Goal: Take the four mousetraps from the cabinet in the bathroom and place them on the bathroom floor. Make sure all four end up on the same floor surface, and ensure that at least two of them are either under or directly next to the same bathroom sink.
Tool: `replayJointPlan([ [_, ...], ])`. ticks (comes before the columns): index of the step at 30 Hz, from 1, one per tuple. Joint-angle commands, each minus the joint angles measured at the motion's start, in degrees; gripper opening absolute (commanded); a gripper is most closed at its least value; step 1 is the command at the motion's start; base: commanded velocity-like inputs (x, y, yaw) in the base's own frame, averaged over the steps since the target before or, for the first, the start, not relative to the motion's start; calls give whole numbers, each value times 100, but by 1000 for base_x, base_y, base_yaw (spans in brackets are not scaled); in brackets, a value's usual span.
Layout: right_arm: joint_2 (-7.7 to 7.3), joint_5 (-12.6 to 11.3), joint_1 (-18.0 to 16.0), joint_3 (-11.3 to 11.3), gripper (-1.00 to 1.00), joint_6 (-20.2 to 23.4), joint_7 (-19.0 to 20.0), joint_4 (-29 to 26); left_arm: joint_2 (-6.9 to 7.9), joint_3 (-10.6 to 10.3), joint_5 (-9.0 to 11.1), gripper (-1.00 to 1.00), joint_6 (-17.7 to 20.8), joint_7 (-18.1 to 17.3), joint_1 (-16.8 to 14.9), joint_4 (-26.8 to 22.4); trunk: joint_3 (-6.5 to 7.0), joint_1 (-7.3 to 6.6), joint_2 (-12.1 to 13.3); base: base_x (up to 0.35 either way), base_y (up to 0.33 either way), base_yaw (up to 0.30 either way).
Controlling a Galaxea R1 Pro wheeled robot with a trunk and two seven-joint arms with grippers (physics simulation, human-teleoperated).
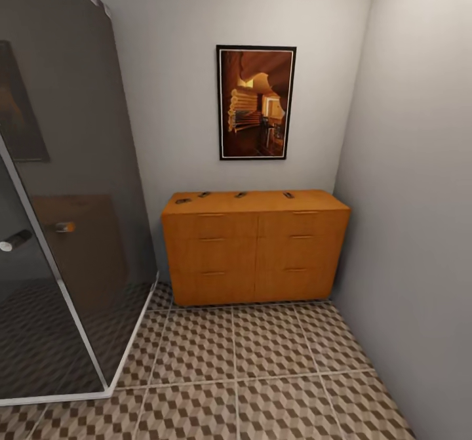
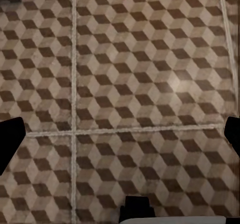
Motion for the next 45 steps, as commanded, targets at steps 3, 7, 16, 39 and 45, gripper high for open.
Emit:
replayJointPlan([
  [3,-1,4,-4,11,100,-17,-8,5,0,3,10,100,-9,2,2,-7,-5,2,-2,241,-203,0],
  [7,-1,4,-4,10,100,-17,-8,6,0,3,10,100,-9,2,2,-7,-5,2,-2,248,-182,0],
  [16,-1,4,-4,11,100,-17,-9,6,0,3,10,100,-9,2,2,-7,-5,2,-2,257,-137,0],
  [39,-1,4,-4,11,100,-17,-8,6,7,13,9,100,-9,2,2,115,-5,2,-2,241,-49,0],
  [45,-1,4,-4,11,100,-17,-8,7,8,12,3,100,-9,2,2,116,-5,2,-2,33,0,0],
])
